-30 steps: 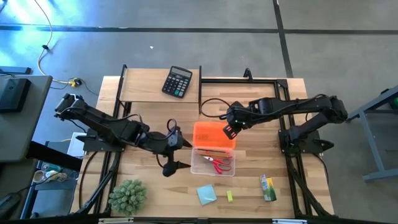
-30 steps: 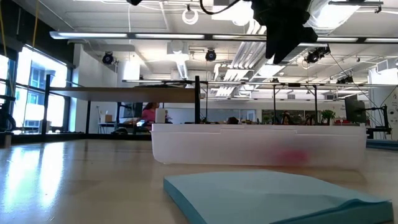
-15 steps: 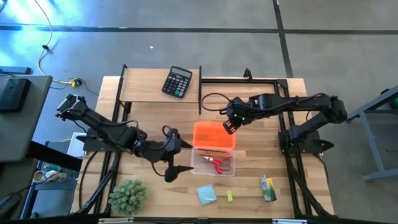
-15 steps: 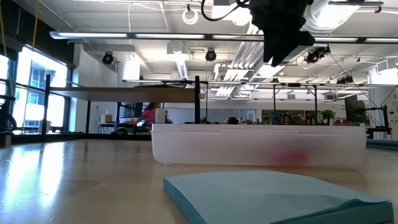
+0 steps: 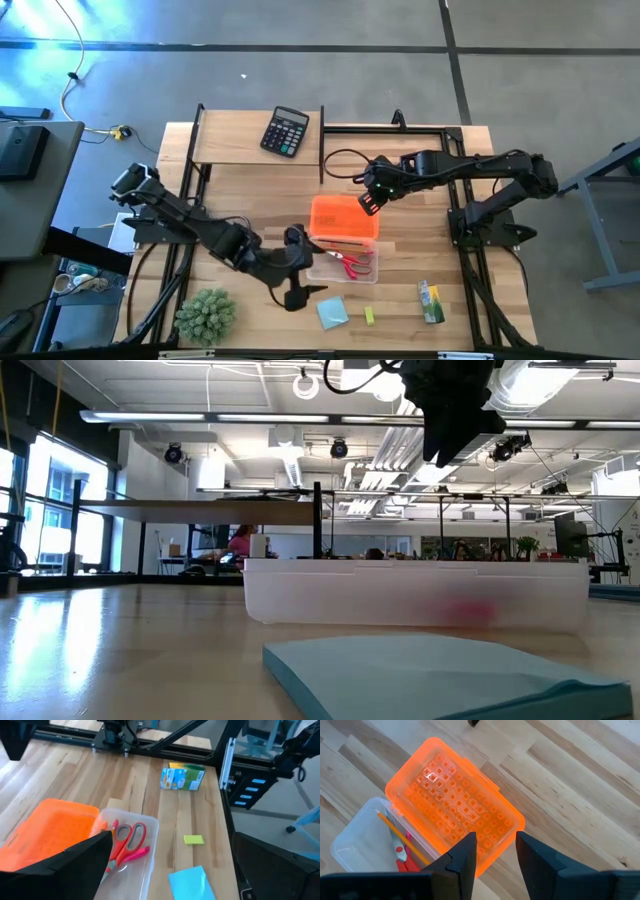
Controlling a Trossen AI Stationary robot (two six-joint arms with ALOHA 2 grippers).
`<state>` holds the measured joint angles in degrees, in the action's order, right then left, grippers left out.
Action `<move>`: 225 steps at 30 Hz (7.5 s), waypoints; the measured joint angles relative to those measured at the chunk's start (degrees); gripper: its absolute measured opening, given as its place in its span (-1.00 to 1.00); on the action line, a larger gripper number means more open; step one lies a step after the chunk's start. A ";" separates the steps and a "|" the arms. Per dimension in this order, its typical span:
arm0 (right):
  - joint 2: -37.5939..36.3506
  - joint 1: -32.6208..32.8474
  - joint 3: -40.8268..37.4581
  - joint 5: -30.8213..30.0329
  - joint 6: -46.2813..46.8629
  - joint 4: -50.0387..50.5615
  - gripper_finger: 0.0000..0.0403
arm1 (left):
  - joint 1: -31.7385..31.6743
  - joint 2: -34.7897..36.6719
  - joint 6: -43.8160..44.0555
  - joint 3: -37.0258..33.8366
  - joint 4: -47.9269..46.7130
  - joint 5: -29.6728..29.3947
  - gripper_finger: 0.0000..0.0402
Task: Pack school essentials
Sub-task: Put the sticky note into the supply box
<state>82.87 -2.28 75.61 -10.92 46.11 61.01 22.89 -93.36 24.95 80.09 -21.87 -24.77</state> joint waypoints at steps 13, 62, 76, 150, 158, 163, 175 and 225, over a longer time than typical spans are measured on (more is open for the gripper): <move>0.00 0.00 0.00 -0.04 0.34 -0.14 -0.36 | 2.85 -7.96 6.05 2.58 0.62 -4.07 0.99; 0.00 0.01 0.00 -2.64 -0.05 -3.69 -0.36 | 11.82 -24.46 20.04 2.54 6.99 -8.26 0.99; -0.02 0.00 0.00 -2.64 -0.05 -5.15 -0.36 | 11.26 -31.37 21.34 2.60 14.62 -8.93 0.99; 0.00 0.00 0.00 -2.64 3.12 -6.49 -0.36 | 9.57 -37.84 17.35 2.82 11.80 -8.28 0.86; 0.00 0.01 0.00 -2.64 2.95 -6.46 -0.36 | 9.94 -37.81 17.81 2.78 11.69 -8.28 0.74; 0.00 0.00 0.00 -2.64 2.63 -6.46 -0.36 | 10.71 -37.81 17.93 2.62 12.45 -8.93 0.70; 0.00 0.00 0.00 -2.66 2.29 -6.42 -0.36 | 11.16 -36.66 17.76 2.38 15.03 -10.91 0.69; -0.02 0.02 0.02 -0.80 2.07 -4.41 -0.36 | -2.42 -21.73 -11.34 2.34 -4.00 -0.95 0.69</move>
<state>82.85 -2.26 75.64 -11.71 48.18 56.60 20.47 -115.09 13.61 82.43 -25.87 -25.72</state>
